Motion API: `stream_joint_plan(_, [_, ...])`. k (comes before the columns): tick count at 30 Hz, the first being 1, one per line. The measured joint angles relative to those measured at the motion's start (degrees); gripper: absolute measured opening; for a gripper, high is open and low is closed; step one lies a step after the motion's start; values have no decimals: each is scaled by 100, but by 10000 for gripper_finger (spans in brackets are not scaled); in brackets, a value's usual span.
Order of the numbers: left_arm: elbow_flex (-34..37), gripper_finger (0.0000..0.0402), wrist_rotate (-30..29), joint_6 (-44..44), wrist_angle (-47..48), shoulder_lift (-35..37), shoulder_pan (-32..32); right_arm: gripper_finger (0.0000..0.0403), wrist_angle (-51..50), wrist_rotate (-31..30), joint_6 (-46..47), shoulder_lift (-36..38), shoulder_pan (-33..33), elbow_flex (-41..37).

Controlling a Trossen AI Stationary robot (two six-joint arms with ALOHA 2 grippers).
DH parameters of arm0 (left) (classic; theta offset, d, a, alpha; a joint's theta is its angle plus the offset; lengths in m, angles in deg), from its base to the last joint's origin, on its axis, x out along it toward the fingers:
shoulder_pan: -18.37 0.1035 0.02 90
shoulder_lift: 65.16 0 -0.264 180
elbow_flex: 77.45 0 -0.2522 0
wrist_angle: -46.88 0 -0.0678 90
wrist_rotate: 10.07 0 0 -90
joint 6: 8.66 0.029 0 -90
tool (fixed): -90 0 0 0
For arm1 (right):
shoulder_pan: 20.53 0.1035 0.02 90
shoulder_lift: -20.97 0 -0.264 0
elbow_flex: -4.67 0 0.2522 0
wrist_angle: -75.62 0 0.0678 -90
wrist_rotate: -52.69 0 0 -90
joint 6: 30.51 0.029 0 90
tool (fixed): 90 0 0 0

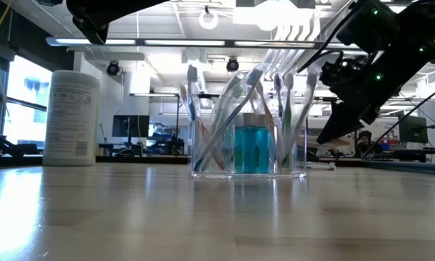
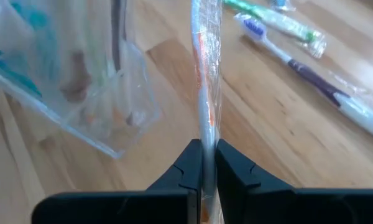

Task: Pick & Place toothbrushing station
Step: Put the orange toothbrush into the transparent organizer

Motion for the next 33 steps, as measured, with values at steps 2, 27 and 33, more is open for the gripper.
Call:
stream_joint_plan(2, [0,175,-31,0,2,0,0,17,-77,79,30,0,0,-1])
stream_joint_plan(27, [0,175,-52,-1,1,0,-2,17,-495,-539,42,307,80,6])
stream_joint_plan(33, [0,175,-52,-2,1,0,-2,17,-811,-723,29,1086,164,14])
